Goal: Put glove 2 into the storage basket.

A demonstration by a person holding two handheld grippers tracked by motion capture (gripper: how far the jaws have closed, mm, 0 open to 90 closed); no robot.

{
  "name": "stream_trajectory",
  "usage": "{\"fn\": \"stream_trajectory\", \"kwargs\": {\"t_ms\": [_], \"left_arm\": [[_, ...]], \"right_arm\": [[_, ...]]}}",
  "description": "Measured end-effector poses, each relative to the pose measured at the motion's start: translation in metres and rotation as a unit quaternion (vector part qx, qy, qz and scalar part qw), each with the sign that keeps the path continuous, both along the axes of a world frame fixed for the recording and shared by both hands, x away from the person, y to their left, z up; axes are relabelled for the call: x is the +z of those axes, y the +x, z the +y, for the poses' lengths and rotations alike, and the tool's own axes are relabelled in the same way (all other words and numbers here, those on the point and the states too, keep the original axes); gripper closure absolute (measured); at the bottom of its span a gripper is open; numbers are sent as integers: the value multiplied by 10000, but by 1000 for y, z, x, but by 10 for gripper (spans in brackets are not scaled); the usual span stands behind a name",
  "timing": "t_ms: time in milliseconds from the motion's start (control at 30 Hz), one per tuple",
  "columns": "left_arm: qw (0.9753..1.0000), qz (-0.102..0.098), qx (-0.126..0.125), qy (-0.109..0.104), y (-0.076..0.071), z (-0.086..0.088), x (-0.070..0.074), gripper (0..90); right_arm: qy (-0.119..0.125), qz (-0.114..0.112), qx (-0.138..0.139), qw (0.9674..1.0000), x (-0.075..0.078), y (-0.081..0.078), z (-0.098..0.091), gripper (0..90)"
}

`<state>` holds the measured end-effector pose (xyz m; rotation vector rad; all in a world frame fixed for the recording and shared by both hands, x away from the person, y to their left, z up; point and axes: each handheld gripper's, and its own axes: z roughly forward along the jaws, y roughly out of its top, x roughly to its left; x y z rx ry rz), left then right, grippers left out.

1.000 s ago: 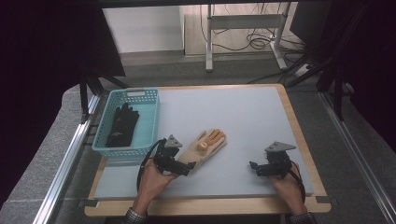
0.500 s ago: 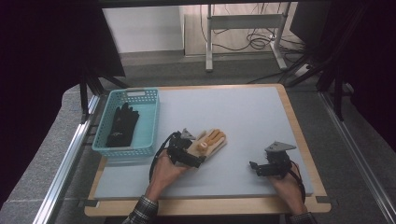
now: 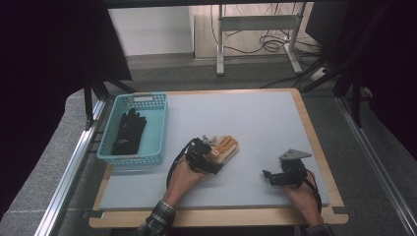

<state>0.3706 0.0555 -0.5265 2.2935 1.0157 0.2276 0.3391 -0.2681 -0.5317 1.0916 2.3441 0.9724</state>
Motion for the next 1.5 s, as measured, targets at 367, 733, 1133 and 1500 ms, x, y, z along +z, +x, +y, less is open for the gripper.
{"fn": "stream_trajectory", "kwargs": {"t_ms": [367,733,1133,1500], "left_arm": [[9996,-100,178,218,-3,-7,3,367],[9997,104,207,-98,2,4,6,621],[9992,-84,237,-325,5,12,23,726],[9987,-308,335,-241,6,22,44,729]], "right_arm": [[-5,-4,-2,10000,0,0,0,110],[-3,-1,-5,10000,0,0,0,109],[-3,-5,0,10000,0,0,0,109],[1,-5,2,10000,0,0,0,110]]}}
